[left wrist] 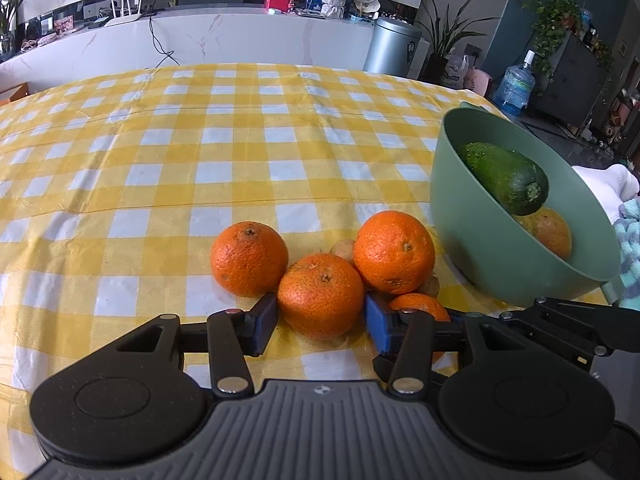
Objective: Organize fruits
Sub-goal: 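Withdraw both grippers from the colander toward the oranges on the cloth, then grasp an orange with the left gripper while the right gripper grasps another orange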
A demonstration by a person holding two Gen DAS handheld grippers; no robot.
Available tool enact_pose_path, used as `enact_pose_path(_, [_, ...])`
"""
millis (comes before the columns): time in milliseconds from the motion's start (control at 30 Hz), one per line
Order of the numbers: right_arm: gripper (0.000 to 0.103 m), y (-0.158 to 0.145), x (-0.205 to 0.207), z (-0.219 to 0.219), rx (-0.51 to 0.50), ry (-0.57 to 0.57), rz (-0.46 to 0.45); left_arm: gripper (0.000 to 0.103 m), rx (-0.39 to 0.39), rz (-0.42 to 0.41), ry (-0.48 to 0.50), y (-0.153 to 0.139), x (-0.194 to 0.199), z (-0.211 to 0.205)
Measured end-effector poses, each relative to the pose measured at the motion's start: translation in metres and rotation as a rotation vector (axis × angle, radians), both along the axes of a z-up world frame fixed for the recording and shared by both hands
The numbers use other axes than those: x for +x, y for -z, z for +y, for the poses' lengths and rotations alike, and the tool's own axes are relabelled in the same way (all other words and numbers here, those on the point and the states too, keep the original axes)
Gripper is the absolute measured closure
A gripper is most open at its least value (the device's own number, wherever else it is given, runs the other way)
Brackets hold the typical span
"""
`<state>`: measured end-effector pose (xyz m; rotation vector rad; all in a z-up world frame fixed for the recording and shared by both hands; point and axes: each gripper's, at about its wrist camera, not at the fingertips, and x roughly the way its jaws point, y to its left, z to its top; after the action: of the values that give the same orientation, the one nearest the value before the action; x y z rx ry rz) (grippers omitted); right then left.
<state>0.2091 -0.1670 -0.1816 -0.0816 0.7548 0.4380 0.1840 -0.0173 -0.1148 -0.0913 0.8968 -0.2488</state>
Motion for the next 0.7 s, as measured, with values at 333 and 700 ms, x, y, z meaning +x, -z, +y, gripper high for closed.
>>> enact_pose_path(333, [0.062, -0.003, 0.002, -0.001, -0.003, -0.015, 0.009, 0.052, 0.024, 0.015, -0.027, -0.005, 0.001, -0.005])
enact_pose_path(700, [0.062, -0.006, 0.001, -0.006, -0.012, -0.026, 0.055, 0.053, 0.046, 0.042, -0.061, -0.015, -0.013, -0.002])
